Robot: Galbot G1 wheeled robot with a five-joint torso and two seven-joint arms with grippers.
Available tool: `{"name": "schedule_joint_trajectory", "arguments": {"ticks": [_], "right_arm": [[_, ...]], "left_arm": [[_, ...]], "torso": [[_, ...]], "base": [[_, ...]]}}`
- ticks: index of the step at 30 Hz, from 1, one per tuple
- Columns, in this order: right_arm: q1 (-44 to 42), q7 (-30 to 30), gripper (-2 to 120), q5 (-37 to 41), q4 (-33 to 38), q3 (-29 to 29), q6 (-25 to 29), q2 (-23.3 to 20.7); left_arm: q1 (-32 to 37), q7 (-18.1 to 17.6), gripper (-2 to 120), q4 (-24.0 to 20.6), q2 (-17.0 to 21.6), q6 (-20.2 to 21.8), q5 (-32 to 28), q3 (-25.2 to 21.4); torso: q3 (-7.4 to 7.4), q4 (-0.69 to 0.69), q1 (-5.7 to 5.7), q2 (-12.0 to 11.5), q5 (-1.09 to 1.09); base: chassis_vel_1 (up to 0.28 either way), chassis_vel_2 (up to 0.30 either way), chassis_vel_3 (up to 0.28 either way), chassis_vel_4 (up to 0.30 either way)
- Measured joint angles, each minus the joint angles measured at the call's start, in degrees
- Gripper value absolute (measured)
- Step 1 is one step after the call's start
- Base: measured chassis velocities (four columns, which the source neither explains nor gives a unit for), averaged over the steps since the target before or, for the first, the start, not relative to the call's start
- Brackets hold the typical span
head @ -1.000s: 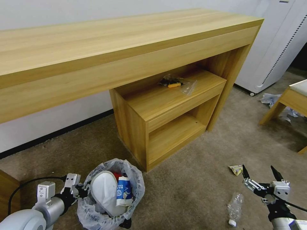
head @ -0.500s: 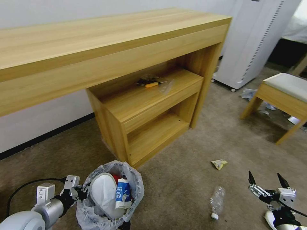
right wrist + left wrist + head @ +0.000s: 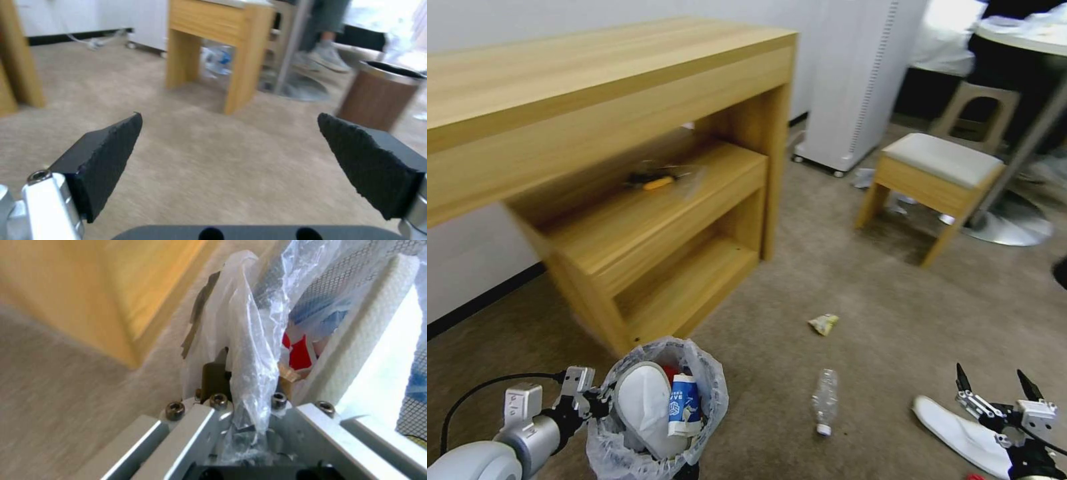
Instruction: Pick up the trash bin and place the garbage on the floor into it.
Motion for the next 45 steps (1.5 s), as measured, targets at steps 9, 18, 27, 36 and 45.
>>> {"name": "schedule_joint_trajectory", "arguments": {"ticks": [9,18,27,36,45], "right_arm": [[0.3,-1.2,100,-0.5,-2.2,-0.9,0.7,-0.3],[3.9,-4.4,100,-3.3,-5.0,-3.5,-0.4,-2.4],[16.2,-11.6,100,-4.1,-10.3,-13.0,-8.9,-11.7],[30.3,-11.0,100,-0.5,-18.1,-30.8,-21.8,-16.0],[40.6,-5.7,100,3.7,-26.0,-44.1,-26.9,-12.2]], "left_arm": [[0.0,-0.2,0,0.0,-0.1,-0.3,0.2,0.3],[0.0,-1.7,0,0.0,-0.3,-0.5,0.1,0.4],[0.7,-2.2,0,-0.5,-1.2,-0.5,0.1,0.3],[1.0,-2.1,0,-1.1,-0.9,-0.4,0.1,0.1],[1.3,-2.1,0,-0.8,-0.6,-0.3,0.1,0.3]], "torso": [[0.00,-0.02,0.01,0.0,-0.01],[0.00,0.03,0.01,0.0,0.00],[0.00,0.03,0.01,0.0,0.00],[0.00,0.02,0.01,0.0,0.00],[0.00,0.02,0.01,0.0,-0.01]], "base": [[-0.166,-0.171,-0.071,-0.069],[-0.046,-0.053,-0.011,-0.013],[0.000,0.000,0.000,0.000],[0.000,0.000,0.000,0.000],[0.000,0.000,0.000,0.000]]}}
